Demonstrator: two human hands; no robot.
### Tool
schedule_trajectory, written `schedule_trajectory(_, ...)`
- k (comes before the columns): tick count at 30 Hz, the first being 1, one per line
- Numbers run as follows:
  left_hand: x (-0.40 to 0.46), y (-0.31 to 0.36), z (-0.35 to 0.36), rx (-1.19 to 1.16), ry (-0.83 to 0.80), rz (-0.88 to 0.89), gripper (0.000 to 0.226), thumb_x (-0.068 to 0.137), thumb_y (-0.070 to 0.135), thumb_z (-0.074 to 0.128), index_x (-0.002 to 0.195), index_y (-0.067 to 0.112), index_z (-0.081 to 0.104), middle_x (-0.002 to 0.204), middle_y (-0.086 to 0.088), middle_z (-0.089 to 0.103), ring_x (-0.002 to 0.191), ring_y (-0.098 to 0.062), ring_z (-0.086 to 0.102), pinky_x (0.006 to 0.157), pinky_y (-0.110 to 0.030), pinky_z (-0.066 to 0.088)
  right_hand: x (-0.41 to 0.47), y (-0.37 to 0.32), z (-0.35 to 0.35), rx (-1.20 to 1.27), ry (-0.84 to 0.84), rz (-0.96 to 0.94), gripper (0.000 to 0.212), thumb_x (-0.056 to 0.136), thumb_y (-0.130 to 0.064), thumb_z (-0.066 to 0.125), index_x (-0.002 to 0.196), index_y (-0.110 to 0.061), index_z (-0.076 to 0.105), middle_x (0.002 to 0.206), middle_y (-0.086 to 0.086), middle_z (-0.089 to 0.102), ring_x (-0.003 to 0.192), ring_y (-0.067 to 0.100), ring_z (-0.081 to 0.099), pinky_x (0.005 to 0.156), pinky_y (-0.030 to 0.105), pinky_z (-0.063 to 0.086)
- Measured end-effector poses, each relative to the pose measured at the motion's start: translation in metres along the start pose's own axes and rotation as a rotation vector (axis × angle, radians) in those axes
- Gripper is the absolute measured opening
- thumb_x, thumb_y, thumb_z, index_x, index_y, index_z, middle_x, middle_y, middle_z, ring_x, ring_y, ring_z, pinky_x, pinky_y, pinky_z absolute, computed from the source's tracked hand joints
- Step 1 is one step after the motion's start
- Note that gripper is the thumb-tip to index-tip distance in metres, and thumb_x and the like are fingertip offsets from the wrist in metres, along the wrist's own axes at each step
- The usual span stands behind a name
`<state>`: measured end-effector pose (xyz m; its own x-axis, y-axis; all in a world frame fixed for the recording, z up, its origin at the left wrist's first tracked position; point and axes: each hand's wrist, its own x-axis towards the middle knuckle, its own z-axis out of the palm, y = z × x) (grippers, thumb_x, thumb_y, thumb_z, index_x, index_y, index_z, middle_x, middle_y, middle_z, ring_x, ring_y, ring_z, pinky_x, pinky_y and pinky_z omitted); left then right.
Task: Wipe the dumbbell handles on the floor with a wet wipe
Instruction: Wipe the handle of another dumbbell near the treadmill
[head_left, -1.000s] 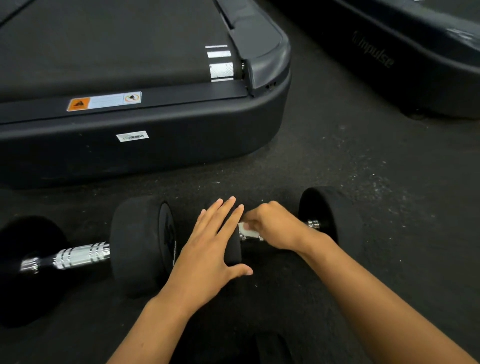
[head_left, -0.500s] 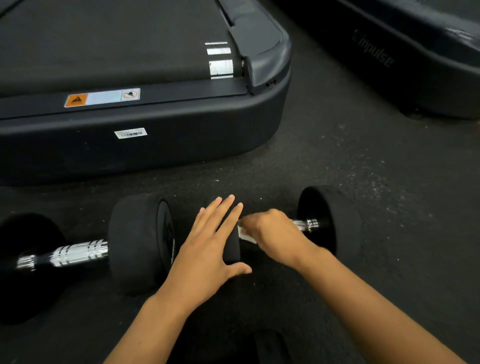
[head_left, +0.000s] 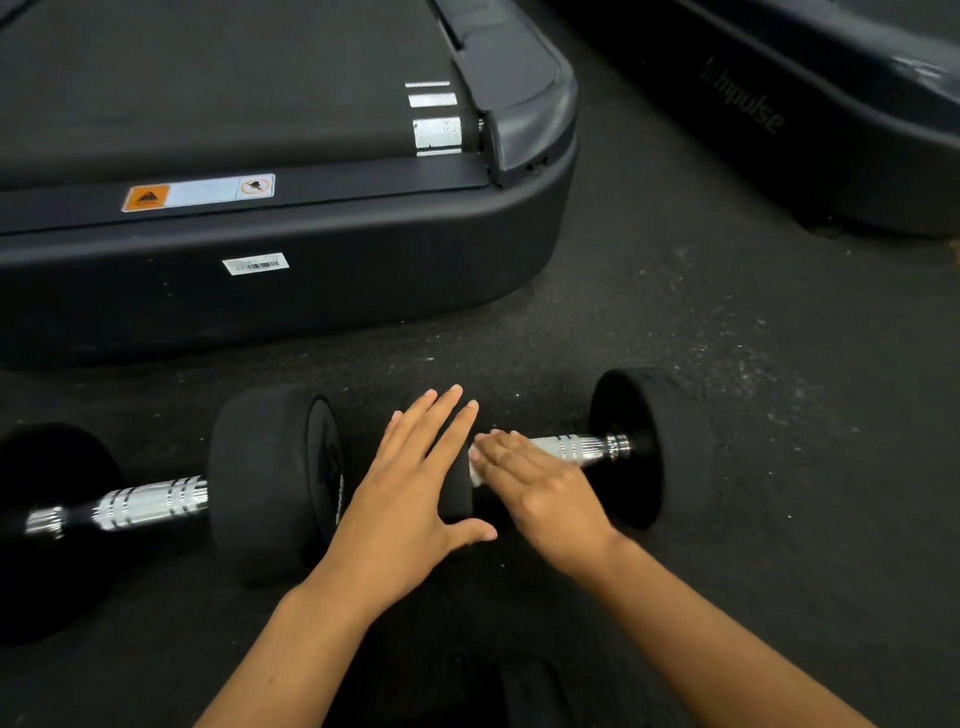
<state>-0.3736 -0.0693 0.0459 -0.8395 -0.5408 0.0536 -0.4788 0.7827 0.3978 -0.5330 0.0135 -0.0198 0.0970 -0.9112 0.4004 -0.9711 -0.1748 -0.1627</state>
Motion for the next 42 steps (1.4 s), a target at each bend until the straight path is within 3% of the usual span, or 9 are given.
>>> schedule_trajectory(11,-0.003,-0.001,0.001,0.001,-0.008,0.002,0.106,0.067,0.053,0.071,0.142,0.035,-0.002,0.15,0.021,-0.011,0.135,0.005,-0.021,0.111,-0.024,-0.011,-0.018,0.007,-0.002,-0.031,-0.005,-0.111,0.037,0.088,-0.008,0.047,0.122,-0.001,0.058,0.13,0.016,0.054,0.124,0.03,0.047,0.108,0.039,0.032)
schedule_trajectory(16,0.0,-0.002,0.002,-0.013,0.005,0.004,0.106,0.067,0.051,0.073,0.142,0.034,0.0,0.151,0.019,-0.008,0.137,0.003,-0.018,0.111,-0.024,-0.011,0.004,-0.009,-0.002,0.034,0.026,0.18,0.045,0.071,-0.002,0.074,0.115,-0.005,0.065,0.117,0.013,0.064,0.109,0.026,0.06,0.1,0.038,0.036)
schedule_trajectory(20,-0.002,-0.002,0.0,-0.011,-0.019,0.003,0.107,0.067,0.054,0.071,0.142,0.036,-0.003,0.15,0.022,-0.013,0.136,0.004,-0.021,0.112,-0.025,-0.01,-0.006,0.007,-0.014,0.033,-0.041,0.036,0.04,0.08,-0.004,0.052,0.118,-0.006,0.062,0.122,0.012,0.062,0.112,0.025,0.058,0.1,0.035,0.038)
schedule_trajectory(24,-0.001,-0.002,0.0,0.01,-0.003,0.005,0.107,0.069,0.057,0.068,0.14,0.037,-0.01,0.149,0.022,-0.019,0.134,0.005,-0.026,0.108,-0.022,-0.016,0.009,0.006,-0.02,0.174,-0.118,0.241,0.04,0.079,0.0,0.06,0.118,-0.006,0.063,0.121,0.014,0.061,0.11,0.029,0.059,0.099,0.033,0.036)
schedule_trajectory(29,-0.003,0.0,-0.001,-0.017,-0.017,-0.017,0.107,0.07,0.056,0.068,0.14,0.037,-0.011,0.148,0.023,-0.022,0.132,0.006,-0.029,0.107,-0.019,-0.018,0.006,0.011,-0.036,0.203,-0.232,0.129,0.044,0.078,0.006,0.06,0.119,-0.009,0.063,0.126,0.012,0.059,0.116,0.027,0.055,0.102,0.035,0.038)
schedule_trajectory(33,-0.004,0.012,-0.004,-0.089,0.038,-0.046,0.093,0.074,0.058,0.061,0.139,0.04,-0.002,0.145,0.027,-0.018,0.125,0.015,-0.032,0.104,-0.013,-0.021,0.0,0.005,-0.069,0.152,-0.14,0.188,0.03,0.079,-0.007,0.068,0.106,-0.019,0.07,0.107,0.004,0.062,0.093,0.02,0.058,0.07,0.029,0.052)
schedule_trajectory(35,-0.002,0.023,-0.005,-0.155,0.111,-0.052,0.078,0.074,0.057,0.058,0.137,0.039,0.015,0.145,0.028,-0.001,0.126,0.02,-0.023,0.1,-0.005,-0.02,-0.005,-0.002,-0.078,0.136,-0.096,0.22,0.027,0.08,-0.011,0.066,0.104,-0.022,0.07,0.099,-0.002,0.052,0.082,0.012,0.048,0.06,0.021,0.044)
schedule_trajectory(38,0.001,0.041,-0.002,-0.271,0.254,-0.007,0.061,0.074,0.051,0.06,0.13,0.03,0.048,0.137,0.023,0.037,0.132,0.01,0.022,0.111,-0.011,0.008,-0.012,-0.006,-0.084,0.277,0.087,0.329,0.026,0.08,-0.003,0.069,0.102,-0.017,0.068,0.095,-0.007,0.052,0.082,0.007,0.052,0.067,0.015,0.043)
schedule_trajectory(42,0.01,0.056,0.009,-0.301,0.349,-0.005,0.033,0.076,0.02,0.073,0.108,0.02,0.068,0.114,0.012,0.062,0.104,0.0,0.057,0.093,-0.016,0.043,-0.011,-0.017,-0.095,0.583,0.301,0.507,0.033,0.078,0.004,0.068,0.097,-0.021,0.06,0.09,-0.011,0.06,0.085,0.009,0.061,0.071,0.02,0.049)
